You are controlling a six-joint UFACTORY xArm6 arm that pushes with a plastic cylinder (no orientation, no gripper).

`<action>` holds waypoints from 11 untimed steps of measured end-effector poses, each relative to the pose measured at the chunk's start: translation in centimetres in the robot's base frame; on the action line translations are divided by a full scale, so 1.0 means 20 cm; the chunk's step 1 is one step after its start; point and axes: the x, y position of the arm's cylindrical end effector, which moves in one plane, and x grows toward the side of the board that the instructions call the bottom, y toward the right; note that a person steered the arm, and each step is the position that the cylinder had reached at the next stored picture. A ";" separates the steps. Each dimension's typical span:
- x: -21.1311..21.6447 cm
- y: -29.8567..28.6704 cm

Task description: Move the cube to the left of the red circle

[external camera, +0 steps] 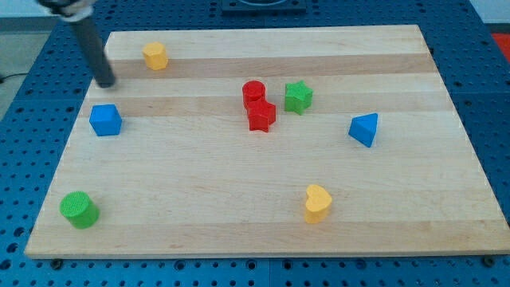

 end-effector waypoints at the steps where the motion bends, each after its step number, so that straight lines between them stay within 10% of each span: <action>1: 0.05 -0.04; 3: 0.67 0.17; 11: 0.37 0.44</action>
